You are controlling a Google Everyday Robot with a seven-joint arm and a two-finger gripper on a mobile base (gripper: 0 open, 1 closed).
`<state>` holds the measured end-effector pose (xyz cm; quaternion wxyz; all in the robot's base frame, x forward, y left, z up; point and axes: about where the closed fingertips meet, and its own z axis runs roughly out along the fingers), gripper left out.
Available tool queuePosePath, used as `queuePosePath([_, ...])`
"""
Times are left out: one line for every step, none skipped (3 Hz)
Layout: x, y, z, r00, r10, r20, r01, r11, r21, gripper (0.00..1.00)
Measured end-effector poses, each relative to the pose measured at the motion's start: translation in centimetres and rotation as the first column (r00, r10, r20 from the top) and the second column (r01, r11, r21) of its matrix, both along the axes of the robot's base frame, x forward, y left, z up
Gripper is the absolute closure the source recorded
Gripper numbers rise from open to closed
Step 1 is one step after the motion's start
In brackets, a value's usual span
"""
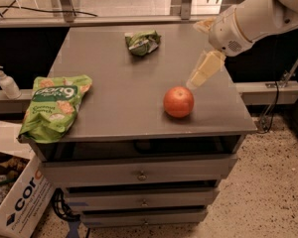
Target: Move green jalapeno chip bag near green rice chip bag
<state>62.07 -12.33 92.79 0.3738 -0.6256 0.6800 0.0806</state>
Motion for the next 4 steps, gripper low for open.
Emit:
queuePosePath([3.0, 0.9, 0.5, 0.9985, -0.021, 0.051, 0.017, 0.997, 0.075, 0.00])
queuePosePath([6.6, 2.0, 0.0, 0.9926, -0.065, 0.103, 0.054, 0.992, 0.110, 0.00])
queuePosePath([9.8, 3.3, -1.7, 0.9818, -0.107, 0.157, 0.091, 0.990, 0.108, 0.00])
queuePosePath([13.5, 4.7, -2.8, 0.9691, -0.131, 0.209, 0.115, 0.990, 0.087, 0.00])
